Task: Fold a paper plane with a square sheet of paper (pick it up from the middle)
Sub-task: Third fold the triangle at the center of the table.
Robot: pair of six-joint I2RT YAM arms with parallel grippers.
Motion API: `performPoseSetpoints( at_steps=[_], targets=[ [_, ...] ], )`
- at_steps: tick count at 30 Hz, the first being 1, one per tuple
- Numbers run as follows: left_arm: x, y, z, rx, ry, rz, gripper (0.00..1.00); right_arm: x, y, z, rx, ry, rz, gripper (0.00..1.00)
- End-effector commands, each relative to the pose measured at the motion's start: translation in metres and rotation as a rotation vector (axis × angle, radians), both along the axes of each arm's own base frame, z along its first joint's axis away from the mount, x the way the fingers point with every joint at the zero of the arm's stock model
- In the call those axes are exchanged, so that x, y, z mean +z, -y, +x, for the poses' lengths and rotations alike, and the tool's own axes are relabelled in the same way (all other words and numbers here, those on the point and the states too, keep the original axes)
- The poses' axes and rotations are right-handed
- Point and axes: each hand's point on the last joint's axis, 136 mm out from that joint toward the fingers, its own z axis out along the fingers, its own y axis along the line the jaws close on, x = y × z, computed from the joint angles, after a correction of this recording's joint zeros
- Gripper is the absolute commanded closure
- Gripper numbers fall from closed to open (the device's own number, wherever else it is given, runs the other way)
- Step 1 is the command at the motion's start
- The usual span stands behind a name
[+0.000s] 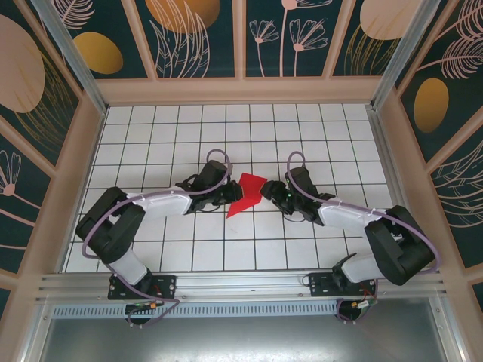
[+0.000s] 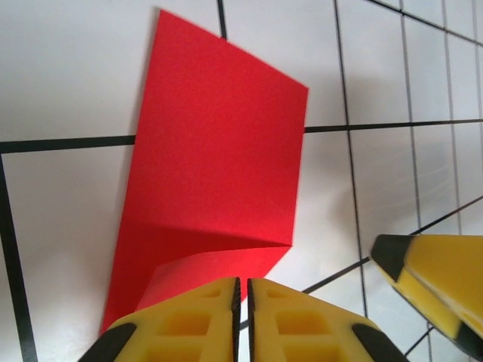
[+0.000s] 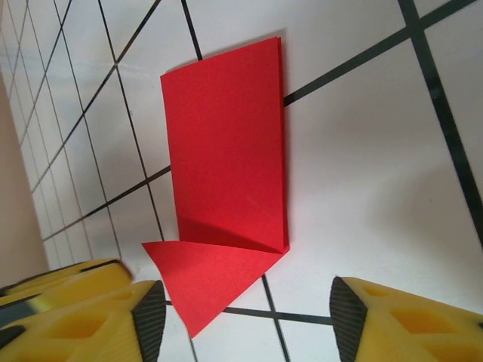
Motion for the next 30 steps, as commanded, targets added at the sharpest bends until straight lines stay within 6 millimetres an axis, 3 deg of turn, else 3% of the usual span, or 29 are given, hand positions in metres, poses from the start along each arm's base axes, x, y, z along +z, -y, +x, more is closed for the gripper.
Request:
performPoseSetpoints(
  at_steps=[1, 3, 4, 10, 20, 30],
  targets=[
    [-0.006, 0.001, 0.01, 0.015, 0.014, 0.028, 0.88, 0.004, -0.009, 0.001, 0.009, 0.0, 0.052, 0.36],
    [-0.008, -0.001, 0.013, 0.035, 0.014, 0.04, 0.91, 0.001, -0.012, 0.001, 0.02, -0.014, 0.06, 0.36],
    [-0.022, -0.004, 0.013, 0.048, -0.008, 0.068, 0.92, 0.0, -0.014, 0.001, 0.025, -0.021, 0.062, 0.36],
    [-0.047, -0.02, 0.015, 0.131, -0.056, 0.153, 0.99, -0.004, -0.022, 0.001, 0.05, -0.055, 0.072, 0.36],
    [-0.061, -0.027, 0.01, 0.194, -0.104, 0.149, 1.0, -0.006, -0.029, 0.003, 0.069, -0.08, 0.064, 0.41],
    [-0.064, -0.027, 0.005, 0.19, -0.122, 0.141, 1.0, -0.013, -0.041, 0.007, 0.084, -0.102, 0.084, 0.46]
  ],
)
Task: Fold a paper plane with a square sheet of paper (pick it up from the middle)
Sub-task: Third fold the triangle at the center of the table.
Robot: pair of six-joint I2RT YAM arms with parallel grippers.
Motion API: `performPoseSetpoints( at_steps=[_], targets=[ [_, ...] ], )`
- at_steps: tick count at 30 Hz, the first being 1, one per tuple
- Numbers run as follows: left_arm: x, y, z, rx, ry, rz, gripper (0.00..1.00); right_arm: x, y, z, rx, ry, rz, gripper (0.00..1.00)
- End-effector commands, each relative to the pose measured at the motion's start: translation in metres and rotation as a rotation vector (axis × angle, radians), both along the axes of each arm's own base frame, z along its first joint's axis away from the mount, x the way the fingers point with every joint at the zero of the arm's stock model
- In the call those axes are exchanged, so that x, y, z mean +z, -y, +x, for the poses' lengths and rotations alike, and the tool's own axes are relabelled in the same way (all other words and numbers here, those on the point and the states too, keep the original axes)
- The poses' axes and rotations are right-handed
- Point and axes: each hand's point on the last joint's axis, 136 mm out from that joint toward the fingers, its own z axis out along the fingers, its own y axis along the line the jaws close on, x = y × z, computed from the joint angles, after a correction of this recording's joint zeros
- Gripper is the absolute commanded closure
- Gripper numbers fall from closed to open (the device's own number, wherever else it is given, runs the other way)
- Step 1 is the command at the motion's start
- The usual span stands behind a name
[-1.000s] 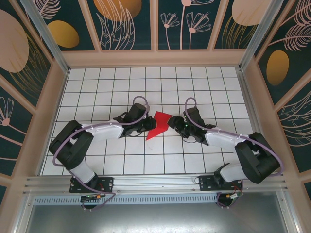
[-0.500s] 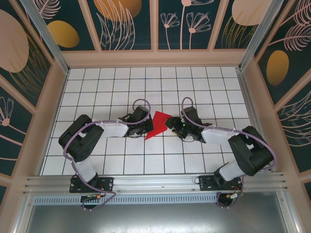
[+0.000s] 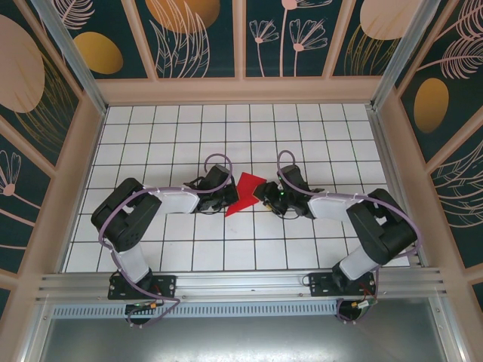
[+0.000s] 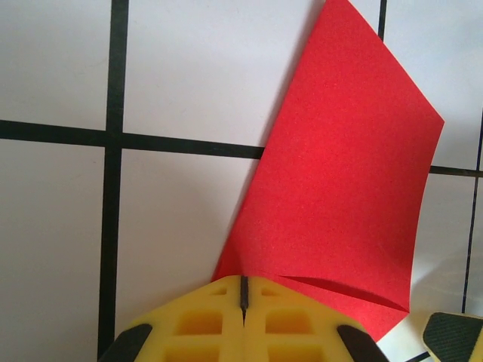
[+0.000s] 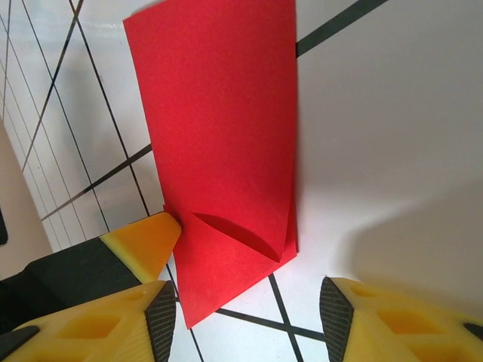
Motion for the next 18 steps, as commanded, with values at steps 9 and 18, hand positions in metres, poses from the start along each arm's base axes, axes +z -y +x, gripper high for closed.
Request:
performPoseSetpoints(
  at_steps=[9, 18],
  targets=[
    [-0.017, -0.01, -0.008, 0.017, -0.042, 0.036, 1.0, 0.005, -0.018, 0.011, 0.019, 0.002, 0.026, 0.49],
    [-0.017, -0.009, -0.009, 0.011, -0.044, 0.032, 1.0, 0.001, -0.021, 0.012, 0.033, -0.006, 0.022, 0.51]
  ],
)
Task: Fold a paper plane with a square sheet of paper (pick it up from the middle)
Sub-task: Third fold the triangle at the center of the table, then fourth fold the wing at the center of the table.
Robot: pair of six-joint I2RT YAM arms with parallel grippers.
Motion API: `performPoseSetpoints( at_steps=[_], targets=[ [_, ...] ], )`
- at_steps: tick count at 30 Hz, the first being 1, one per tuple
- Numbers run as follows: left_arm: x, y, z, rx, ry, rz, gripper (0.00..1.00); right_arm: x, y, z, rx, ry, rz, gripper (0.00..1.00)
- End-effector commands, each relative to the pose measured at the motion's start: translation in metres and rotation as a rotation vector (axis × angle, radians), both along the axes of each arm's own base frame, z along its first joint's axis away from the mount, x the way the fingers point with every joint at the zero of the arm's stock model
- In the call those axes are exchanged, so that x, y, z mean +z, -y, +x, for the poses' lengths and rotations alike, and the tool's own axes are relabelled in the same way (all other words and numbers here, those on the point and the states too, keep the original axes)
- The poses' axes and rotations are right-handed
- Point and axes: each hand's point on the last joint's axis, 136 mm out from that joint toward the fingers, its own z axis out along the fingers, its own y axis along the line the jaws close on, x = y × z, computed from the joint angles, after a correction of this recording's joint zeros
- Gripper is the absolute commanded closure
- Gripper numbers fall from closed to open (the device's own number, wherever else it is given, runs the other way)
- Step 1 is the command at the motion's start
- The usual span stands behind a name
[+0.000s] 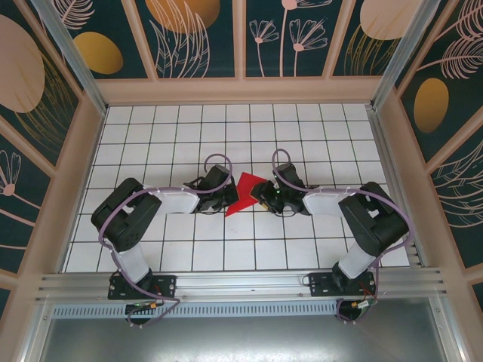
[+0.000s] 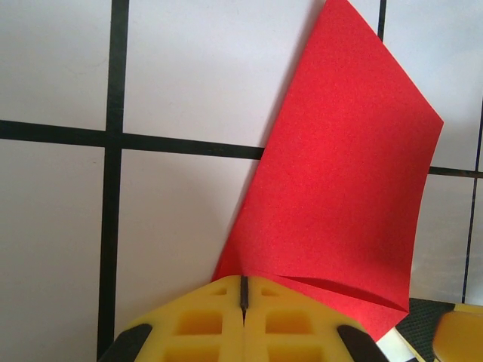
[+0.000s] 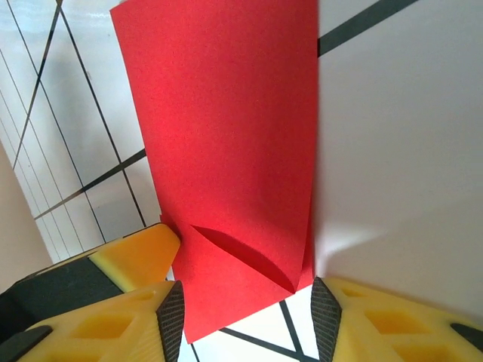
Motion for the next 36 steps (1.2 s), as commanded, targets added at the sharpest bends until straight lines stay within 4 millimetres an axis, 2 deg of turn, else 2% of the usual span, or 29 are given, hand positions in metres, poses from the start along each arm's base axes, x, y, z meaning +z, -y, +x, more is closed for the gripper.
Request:
performPoseSetpoints(
  at_steps=[1, 13, 20, 26, 28, 30, 33, 36],
  targets=[
    [-0.017, -0.009, -0.01, 0.008, -0.046, 0.035, 1.0, 0.01, -0.013, 0.007, 0.021, 0.018, 0.03, 0.52],
    [-0.015, -0.006, -0.009, -0.012, -0.04, 0.031, 1.0, 0.021, -0.021, 0.01, 0.039, 0.041, 0.069, 0.56],
    [-0.005, -0.001, -0.007, -0.031, -0.019, 0.011, 0.99, 0.017, -0.027, 0.004, 0.06, 0.016, 0.113, 0.62],
    [0.018, 0.007, 0.0, -0.059, 0.036, -0.019, 0.94, 0.015, -0.03, 0.002, 0.069, 0.014, 0.142, 0.73],
    [0.029, 0.008, 0.003, -0.08, 0.067, -0.018, 0.92, 0.015, -0.031, 0.001, 0.073, 0.015, 0.151, 0.79],
    [0.05, 0.008, 0.007, -0.088, 0.116, -0.022, 0.91, 0.014, -0.031, 0.0, 0.076, 0.012, 0.151, 0.84],
    [0.067, 0.006, 0.01, -0.095, 0.166, -0.019, 0.89, 0.014, -0.029, -0.001, 0.075, 0.01, 0.145, 0.92],
    [0.081, 0.002, 0.011, -0.093, 0.206, -0.018, 0.84, 0.019, -0.026, 0.0, 0.061, 0.021, 0.132, 0.96]
  ],
)
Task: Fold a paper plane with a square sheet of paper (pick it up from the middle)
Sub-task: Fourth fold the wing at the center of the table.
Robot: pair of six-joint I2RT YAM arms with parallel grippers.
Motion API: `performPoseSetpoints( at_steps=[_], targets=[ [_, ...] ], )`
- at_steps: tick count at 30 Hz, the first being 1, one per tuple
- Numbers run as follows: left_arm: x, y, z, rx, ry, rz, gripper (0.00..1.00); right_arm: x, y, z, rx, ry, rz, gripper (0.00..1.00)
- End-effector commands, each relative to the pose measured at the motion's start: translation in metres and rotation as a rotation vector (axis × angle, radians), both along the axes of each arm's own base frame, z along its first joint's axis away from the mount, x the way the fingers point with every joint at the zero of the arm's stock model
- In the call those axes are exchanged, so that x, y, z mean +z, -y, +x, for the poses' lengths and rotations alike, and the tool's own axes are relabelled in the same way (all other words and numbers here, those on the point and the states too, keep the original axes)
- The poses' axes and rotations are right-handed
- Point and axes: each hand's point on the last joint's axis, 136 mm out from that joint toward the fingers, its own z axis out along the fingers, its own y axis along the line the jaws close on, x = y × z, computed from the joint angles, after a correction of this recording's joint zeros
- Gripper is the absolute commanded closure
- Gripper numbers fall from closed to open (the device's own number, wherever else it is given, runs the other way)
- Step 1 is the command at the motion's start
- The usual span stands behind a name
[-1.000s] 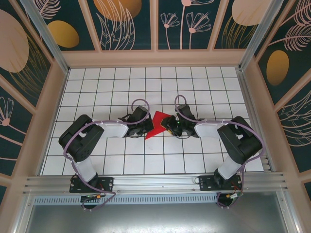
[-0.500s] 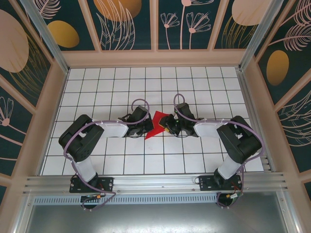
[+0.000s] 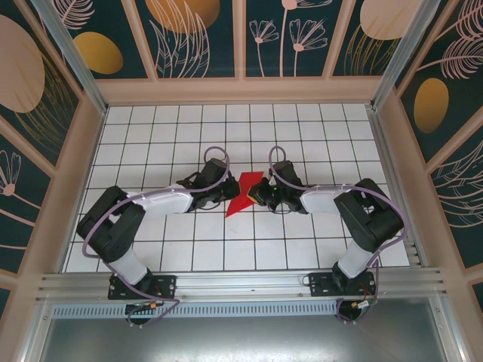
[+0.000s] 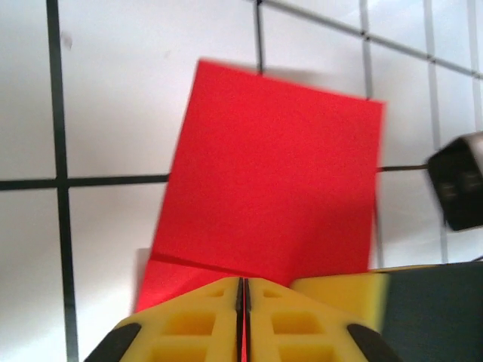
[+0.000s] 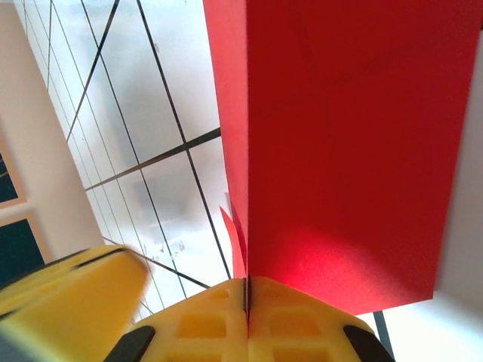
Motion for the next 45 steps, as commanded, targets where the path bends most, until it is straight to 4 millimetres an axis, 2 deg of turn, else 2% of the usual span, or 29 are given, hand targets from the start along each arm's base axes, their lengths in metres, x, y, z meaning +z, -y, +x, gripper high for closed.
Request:
performPoseSetpoints(
  at_steps=[1, 8, 12, 16, 20, 24, 31, 35, 40, 45],
  targets=[
    [0.027, -0.006, 0.006, -0.008, 0.082, 0.016, 0.81, 0.005, 0.001, -0.003, 0.002, 0.02, -0.005, 0.97],
    [0.061, -0.02, 0.001, 0.011, 0.203, -0.018, 0.48, 0.036, 0.022, 0.006, -0.078, 0.094, -0.097, 0.98],
    [0.077, -0.029, -0.002, 0.009, 0.287, -0.02, 0.26, 0.052, 0.034, 0.008, -0.137, 0.115, -0.125, 0.98],
    [0.083, -0.03, -0.007, -0.037, 0.351, -0.027, 0.11, 0.057, 0.038, 0.008, -0.185, 0.09, -0.11, 0.99],
    [0.087, -0.018, -0.022, -0.178, 0.455, -0.071, 0.02, 0.048, 0.034, 0.009, -0.218, 0.029, -0.093, 0.99],
    [0.084, -0.017, -0.027, -0.229, 0.53, -0.068, 0.01, 0.034, 0.032, 0.009, -0.232, -0.031, -0.089, 1.0],
    [0.068, -0.004, -0.036, -0.335, 0.636, -0.004, 0.04, 0.016, 0.044, 0.005, -0.305, -0.134, -0.092, 1.0],
    [0.051, 0.002, -0.03, -0.366, 0.663, 0.101, 0.07, 0.011, 0.048, 0.003, -0.332, -0.186, -0.096, 1.0],
    [0.042, 0.011, -0.027, -0.421, 0.705, 0.162, 0.1, 0.007, 0.051, 0.0, -0.355, -0.222, -0.095, 1.0],
    [0.021, 0.029, -0.032, -0.583, 0.745, 0.263, 0.15, 0.004, 0.052, 0.0, -0.349, -0.257, -0.096, 1.0]
  ],
)
